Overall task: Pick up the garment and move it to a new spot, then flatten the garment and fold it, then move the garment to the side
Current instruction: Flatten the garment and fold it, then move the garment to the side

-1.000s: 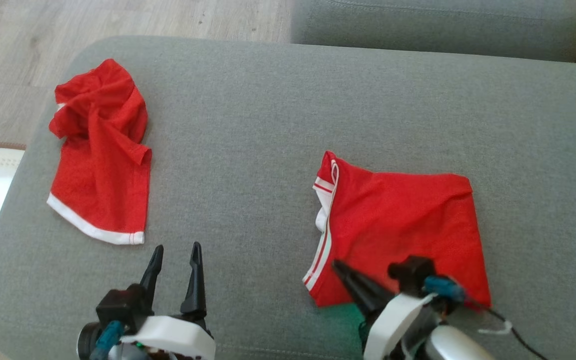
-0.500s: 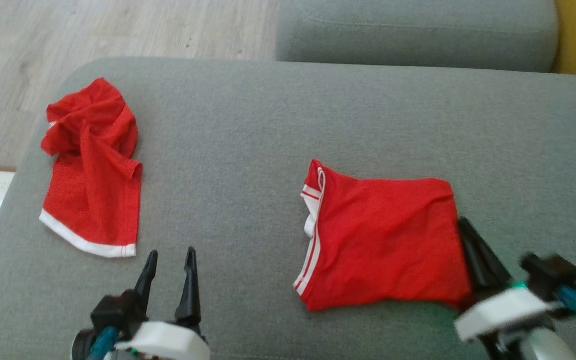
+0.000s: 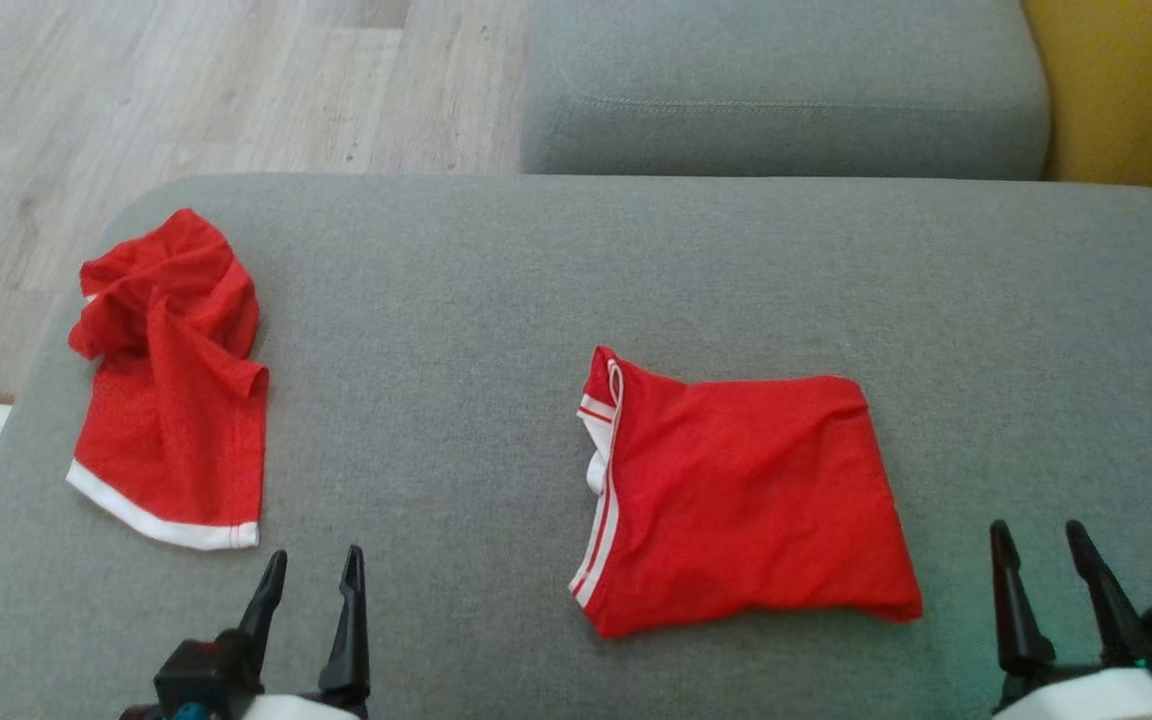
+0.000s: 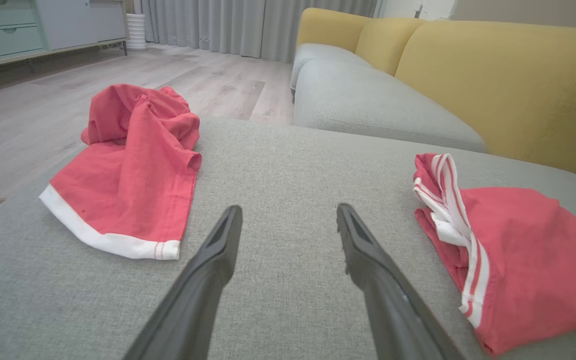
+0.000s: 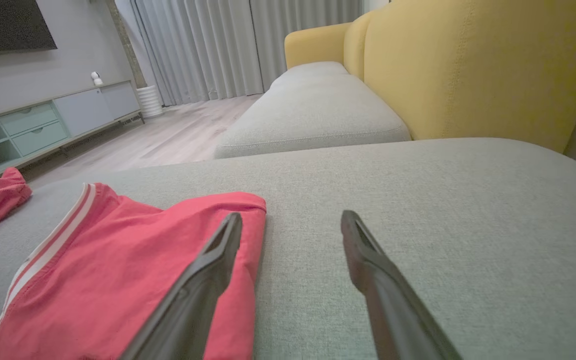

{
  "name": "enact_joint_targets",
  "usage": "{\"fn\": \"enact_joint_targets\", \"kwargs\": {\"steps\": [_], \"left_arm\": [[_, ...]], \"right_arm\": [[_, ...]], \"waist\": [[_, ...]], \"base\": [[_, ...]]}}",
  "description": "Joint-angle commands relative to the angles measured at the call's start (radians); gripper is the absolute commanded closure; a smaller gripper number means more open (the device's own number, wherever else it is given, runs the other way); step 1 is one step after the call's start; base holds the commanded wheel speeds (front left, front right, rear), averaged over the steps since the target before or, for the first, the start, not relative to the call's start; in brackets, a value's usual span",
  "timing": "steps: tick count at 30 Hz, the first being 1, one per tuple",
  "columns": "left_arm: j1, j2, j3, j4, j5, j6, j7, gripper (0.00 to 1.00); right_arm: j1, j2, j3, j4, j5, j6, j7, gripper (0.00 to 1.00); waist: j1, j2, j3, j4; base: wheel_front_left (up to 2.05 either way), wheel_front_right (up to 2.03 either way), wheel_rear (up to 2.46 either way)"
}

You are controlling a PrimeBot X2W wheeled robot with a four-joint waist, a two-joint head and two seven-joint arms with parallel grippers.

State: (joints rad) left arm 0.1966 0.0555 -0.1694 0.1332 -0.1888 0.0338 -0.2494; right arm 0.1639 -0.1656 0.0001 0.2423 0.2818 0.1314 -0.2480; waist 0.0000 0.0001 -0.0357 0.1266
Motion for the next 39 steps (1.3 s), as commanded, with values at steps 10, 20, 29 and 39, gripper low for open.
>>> {"fn": "enact_joint_targets", "kwargs": {"steps": [10, 20, 29, 39], "left_arm": [[-0.022, -0.005, 0.039, -0.032, 0.028, -0.028, -0.012, 0.0], [-0.018, -0.005, 0.033, -0.021, 0.033, -0.031, -0.012, 0.0], [-0.018, -0.005, 0.03, -0.032, 0.026, -0.024, -0.012, 0.0], [-0.049, -0.005, -0.008, -0.028, 0.011, -0.014, -0.012, 0.0]], "right_arm": [[0.004, 0.014, -0.029, -0.023, -0.013, -0.001, -0.013, 0.0], [-0.006, 0.018, -0.029, -0.017, -0.018, -0.001, -0.014, 0.0], [-0.065, -0.016, 0.028, -0.05, 0.114, -0.001, 0.069, 0.0], [-0.236, -0.067, 0.031, -0.114, 0.331, -0.001, 0.689, 0.0]], "waist": [[0.0, -0.0001, -0.01, 0.0], [0.0, -0.0001, -0.013, 0.015], [0.0, -0.0001, -0.004, 0.021], [0.0, -0.0001, 0.048, 0.04]], "base": [[0.0, 0.0, 0.0], [0.0, 0.0, 0.0], [0.0, 0.0, 0.0], [0.0, 0.0, 0.0]]}}
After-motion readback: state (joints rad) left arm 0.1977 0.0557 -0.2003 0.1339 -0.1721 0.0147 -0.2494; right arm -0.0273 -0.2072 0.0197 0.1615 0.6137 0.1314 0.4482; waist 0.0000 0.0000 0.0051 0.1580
